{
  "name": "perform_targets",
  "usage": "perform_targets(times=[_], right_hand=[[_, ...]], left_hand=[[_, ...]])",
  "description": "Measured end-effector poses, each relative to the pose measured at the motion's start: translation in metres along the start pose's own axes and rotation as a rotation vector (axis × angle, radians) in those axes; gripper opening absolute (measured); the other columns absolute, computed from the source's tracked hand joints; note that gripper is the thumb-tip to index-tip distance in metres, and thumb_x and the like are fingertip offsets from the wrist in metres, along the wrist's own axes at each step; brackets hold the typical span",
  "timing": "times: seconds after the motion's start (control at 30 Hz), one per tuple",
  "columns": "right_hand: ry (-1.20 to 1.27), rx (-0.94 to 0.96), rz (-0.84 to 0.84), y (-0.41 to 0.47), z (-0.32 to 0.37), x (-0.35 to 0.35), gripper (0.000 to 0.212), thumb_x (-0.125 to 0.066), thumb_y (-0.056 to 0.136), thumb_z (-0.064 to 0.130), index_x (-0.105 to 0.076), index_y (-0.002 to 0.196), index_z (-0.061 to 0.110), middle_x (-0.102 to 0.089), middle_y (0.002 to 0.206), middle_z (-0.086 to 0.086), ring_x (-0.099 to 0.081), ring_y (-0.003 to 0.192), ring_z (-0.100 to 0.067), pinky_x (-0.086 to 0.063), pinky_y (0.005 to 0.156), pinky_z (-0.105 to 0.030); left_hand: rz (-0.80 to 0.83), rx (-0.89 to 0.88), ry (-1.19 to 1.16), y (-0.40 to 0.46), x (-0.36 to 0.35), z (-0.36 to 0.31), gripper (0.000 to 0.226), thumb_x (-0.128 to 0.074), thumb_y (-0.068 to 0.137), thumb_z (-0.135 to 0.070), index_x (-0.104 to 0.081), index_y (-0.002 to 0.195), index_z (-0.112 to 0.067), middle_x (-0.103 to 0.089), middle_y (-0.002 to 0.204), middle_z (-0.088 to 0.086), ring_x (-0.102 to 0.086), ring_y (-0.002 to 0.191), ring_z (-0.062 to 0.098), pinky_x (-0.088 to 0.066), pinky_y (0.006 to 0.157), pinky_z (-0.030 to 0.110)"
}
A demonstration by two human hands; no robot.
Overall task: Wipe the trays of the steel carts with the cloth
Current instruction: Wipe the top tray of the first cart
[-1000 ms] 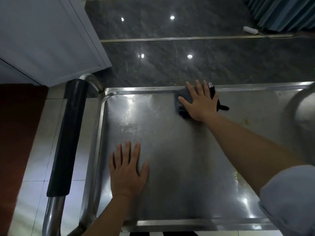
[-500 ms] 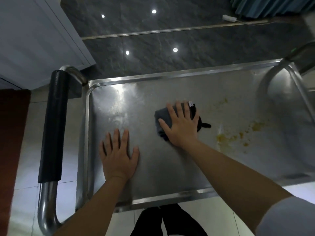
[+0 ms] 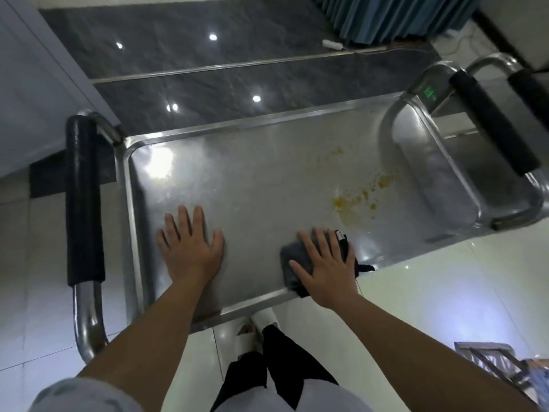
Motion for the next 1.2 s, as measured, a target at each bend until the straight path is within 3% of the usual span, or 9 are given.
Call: perform_targets(times=[0.27,0.47,0.6,0.7,0.83,0.9,1.0,1.1,1.2], right_hand=[[0.02,-0.123,0.092,-0.023,-0.036,0.008,0.074,-0.005,0.087,0.076,0.011,0.154,0.049,0.007,0.167,0.01,0.011,0.153,-0.021,-0.002,0.12,-0.058],[0.06,-0.135,0.174,-0.017,-0.062,0.025,0.068,-0.017,0.095,0.073,0.01,0.154,0.05,0.01,0.167,0.008,0.014,0.153,-0.021,0.001,0.119,-0.062],[0.052,-0.097,0.167,-0.015,-0.065,0.026,0.068,-0.015,0.097,0.071,0.009,0.155,0.046,0.01,0.168,0.006,0.015,0.153,-0.023,0.003,0.117,-0.063],[0.004,-0.011,0.072,-0.011,-0.066,0.019,0.067,-0.014,0.097,0.07,0.002,0.157,0.044,0.0,0.169,0.002,0.005,0.154,-0.029,0.003,0.114,-0.064],[-0.011,0.094,0.046,0.004,-0.071,0.009,0.061,-0.024,0.097,0.067,-0.025,0.154,0.045,-0.028,0.163,-0.004,-0.024,0.15,-0.037,-0.01,0.107,-0.069],[-0.001,0.147,0.038,0.014,-0.073,0.008,0.058,-0.022,0.098,0.067,-0.017,0.153,0.053,-0.019,0.166,-0.002,-0.013,0.153,-0.036,-0.006,0.108,-0.069],[0.043,0.215,0.053,0.037,-0.069,0.016,0.06,-0.016,0.097,0.07,0.006,0.152,0.056,0.009,0.168,0.002,0.016,0.153,-0.031,0.009,0.11,-0.066],[0.112,0.194,0.017,0.065,-0.054,0.027,0.062,-0.017,0.098,0.069,0.003,0.153,0.053,0.009,0.168,0.001,0.02,0.152,-0.029,0.008,0.113,-0.066],[0.112,0.187,-0.057,0.097,-0.036,0.035,0.062,-0.018,0.097,0.069,-0.004,0.155,0.051,0.001,0.169,-0.001,0.013,0.153,-0.032,0.004,0.113,-0.068]], left_hand=[[0.121,-0.031,0.009,0.001,0.008,-0.003,0.07,-0.023,0.098,-0.061,-0.002,0.158,-0.031,0.01,0.167,0.003,0.012,0.152,0.032,0.005,0.121,0.054],[0.133,-0.039,0.024,0.004,0.025,0.0,0.067,-0.041,0.098,-0.049,-0.018,0.156,-0.026,-0.001,0.166,0.013,0.002,0.152,0.038,-0.005,0.122,0.054],[0.106,-0.001,-0.081,-0.023,0.025,-0.058,0.067,-0.044,0.097,-0.045,-0.019,0.156,-0.027,-0.003,0.167,0.011,-0.001,0.152,0.035,-0.005,0.123,0.05],[0.127,0.079,-0.17,-0.039,0.01,-0.111,0.068,-0.041,0.099,-0.047,-0.012,0.158,-0.03,0.003,0.167,0.007,0.003,0.152,0.033,-0.002,0.123,0.05],[0.128,0.118,-0.085,-0.058,-0.029,-0.141,0.066,-0.019,0.1,-0.055,-0.003,0.159,-0.031,0.009,0.167,0.008,0.009,0.152,0.033,0.004,0.122,0.051],[0.051,0.128,-0.07,-0.066,-0.036,-0.144,0.069,-0.009,0.096,-0.057,-0.011,0.159,-0.03,-0.002,0.167,0.009,0.0,0.153,0.034,0.001,0.122,0.051],[-0.024,0.122,-0.022,-0.067,-0.039,-0.143,0.068,-0.011,0.098,-0.057,-0.018,0.158,-0.028,-0.014,0.166,0.011,-0.011,0.152,0.035,-0.007,0.122,0.051],[-0.059,0.107,0.021,-0.067,-0.043,-0.142,0.064,-0.019,0.1,-0.054,-0.02,0.158,-0.026,-0.019,0.164,0.013,-0.015,0.151,0.036,-0.013,0.121,0.053],[-0.074,0.108,0.044,-0.066,-0.044,-0.142,0.063,-0.024,0.101,-0.052,-0.021,0.158,-0.026,-0.021,0.163,0.013,-0.017,0.15,0.036,-0.016,0.121,0.054]])
Point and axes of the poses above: each hand's wrist, its own y-axis towards the middle knuckle, its own x-axis out of the back of the hand, z = x × y, the point moved 4 cm from there along y, towards the middle knuckle
